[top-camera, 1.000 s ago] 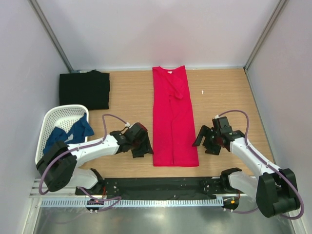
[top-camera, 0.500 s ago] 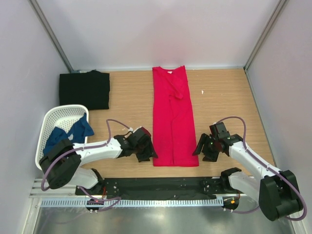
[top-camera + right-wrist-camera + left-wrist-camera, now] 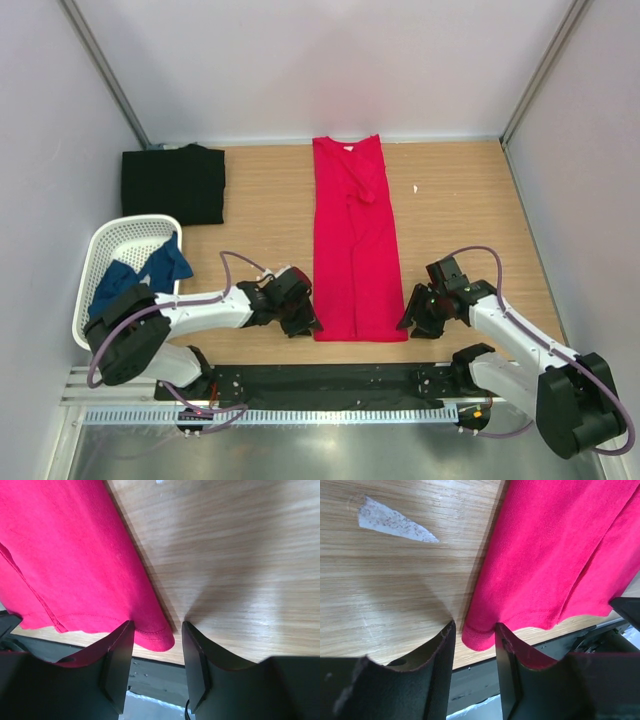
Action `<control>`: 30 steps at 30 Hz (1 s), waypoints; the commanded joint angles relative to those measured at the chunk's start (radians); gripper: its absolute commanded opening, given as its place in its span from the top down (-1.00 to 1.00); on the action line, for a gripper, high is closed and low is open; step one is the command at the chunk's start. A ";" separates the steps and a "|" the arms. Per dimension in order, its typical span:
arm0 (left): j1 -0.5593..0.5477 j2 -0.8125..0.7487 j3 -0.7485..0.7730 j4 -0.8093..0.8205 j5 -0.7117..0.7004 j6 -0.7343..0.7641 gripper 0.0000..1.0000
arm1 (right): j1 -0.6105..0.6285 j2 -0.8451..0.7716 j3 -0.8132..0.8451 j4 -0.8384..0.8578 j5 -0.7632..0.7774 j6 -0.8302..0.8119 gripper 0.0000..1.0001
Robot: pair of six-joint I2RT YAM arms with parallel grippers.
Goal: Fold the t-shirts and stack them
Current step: Fold the tshirt
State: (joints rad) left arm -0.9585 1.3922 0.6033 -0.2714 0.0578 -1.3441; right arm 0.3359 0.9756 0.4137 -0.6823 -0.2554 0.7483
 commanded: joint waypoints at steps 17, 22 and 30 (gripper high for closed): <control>-0.014 0.067 0.007 -0.012 0.005 -0.001 0.99 | 0.051 0.009 -0.023 -0.008 -0.005 0.025 0.84; -0.014 0.076 0.032 -0.025 0.004 0.016 1.00 | 0.049 0.021 -0.023 -0.003 -0.016 0.017 0.98; -0.014 0.016 0.082 -0.132 -0.080 0.062 1.00 | 0.051 0.015 0.034 -0.014 -0.012 0.011 0.98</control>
State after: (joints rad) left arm -0.9680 1.4467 0.6498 -0.3122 0.0513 -1.3243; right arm 0.3786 0.9890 0.3981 -0.6823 -0.2684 0.7662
